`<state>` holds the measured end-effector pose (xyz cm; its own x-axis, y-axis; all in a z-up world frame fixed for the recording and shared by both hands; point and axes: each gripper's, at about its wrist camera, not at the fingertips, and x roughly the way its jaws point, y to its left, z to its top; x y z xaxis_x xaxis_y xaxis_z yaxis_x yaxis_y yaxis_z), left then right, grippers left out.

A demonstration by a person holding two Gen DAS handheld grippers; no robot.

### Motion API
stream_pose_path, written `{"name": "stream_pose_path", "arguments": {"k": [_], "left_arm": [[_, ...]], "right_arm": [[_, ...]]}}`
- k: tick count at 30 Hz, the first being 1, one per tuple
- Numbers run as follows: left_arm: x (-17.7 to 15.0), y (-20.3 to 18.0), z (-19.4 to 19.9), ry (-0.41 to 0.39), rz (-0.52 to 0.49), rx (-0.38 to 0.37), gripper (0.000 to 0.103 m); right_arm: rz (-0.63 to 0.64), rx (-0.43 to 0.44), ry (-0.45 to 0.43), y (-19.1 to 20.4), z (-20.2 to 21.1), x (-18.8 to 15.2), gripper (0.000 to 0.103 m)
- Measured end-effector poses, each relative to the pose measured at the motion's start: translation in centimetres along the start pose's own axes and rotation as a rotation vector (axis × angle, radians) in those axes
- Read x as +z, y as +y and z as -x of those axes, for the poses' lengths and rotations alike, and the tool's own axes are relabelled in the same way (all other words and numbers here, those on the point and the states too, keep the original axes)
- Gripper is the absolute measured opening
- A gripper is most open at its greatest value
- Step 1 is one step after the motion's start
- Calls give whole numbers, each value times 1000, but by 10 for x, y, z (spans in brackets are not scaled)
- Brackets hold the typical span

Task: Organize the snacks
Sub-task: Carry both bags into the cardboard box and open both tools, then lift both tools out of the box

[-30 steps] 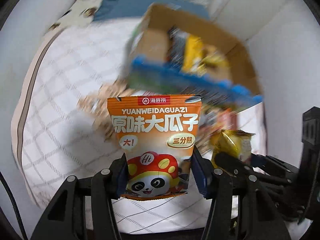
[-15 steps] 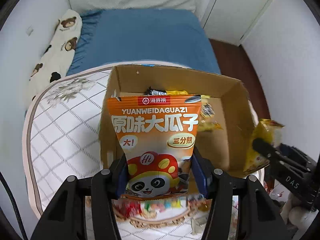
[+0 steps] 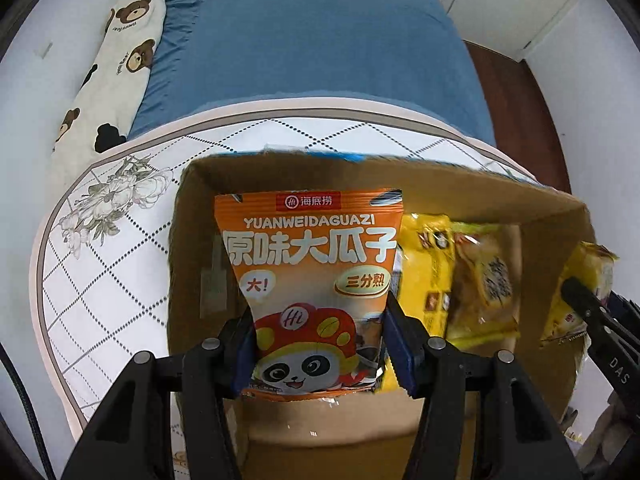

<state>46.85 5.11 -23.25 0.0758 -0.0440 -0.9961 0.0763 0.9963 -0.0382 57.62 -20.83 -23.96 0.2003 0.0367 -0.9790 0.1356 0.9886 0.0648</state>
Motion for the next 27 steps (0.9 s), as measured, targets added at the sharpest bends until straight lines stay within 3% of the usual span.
{"name": "stream_pose_path", "arguments": {"k": [1, 2, 3, 4, 5, 6, 9, 17, 27], "left_arm": [[3, 0, -2, 2, 4, 0, 53], [5, 2, -4, 1, 10, -10, 55], [6, 2, -4, 0, 14, -18, 62], [7, 3, -3, 1, 13, -28, 69], [8, 3, -2, -2, 11, -39, 80], [9, 2, 0, -11, 11, -49, 82], [6, 2, 8, -33, 8, -84, 82], [-14, -6, 28, -88, -7, -65, 82], [-75, -8, 64, -177, -26, -62, 82]], "right_arm": [[-11, 2, 15, -2, -5, 3, 53], [-21, 9, 32, -3, -11, 5, 61], [-32, 11, 47, -4, -16, 7, 80], [-40, 18, 54, -6, -19, 9, 88], [-45, 26, 53, -6, -22, 10, 89], [-47, 23, 54, -6, -23, 10, 89], [-50, 29, 57, -4, -24, 7, 96], [-36, 25, 27, 6, -15, -11, 96], [-15, 41, -25, 12, 17, -59, 96]]}}
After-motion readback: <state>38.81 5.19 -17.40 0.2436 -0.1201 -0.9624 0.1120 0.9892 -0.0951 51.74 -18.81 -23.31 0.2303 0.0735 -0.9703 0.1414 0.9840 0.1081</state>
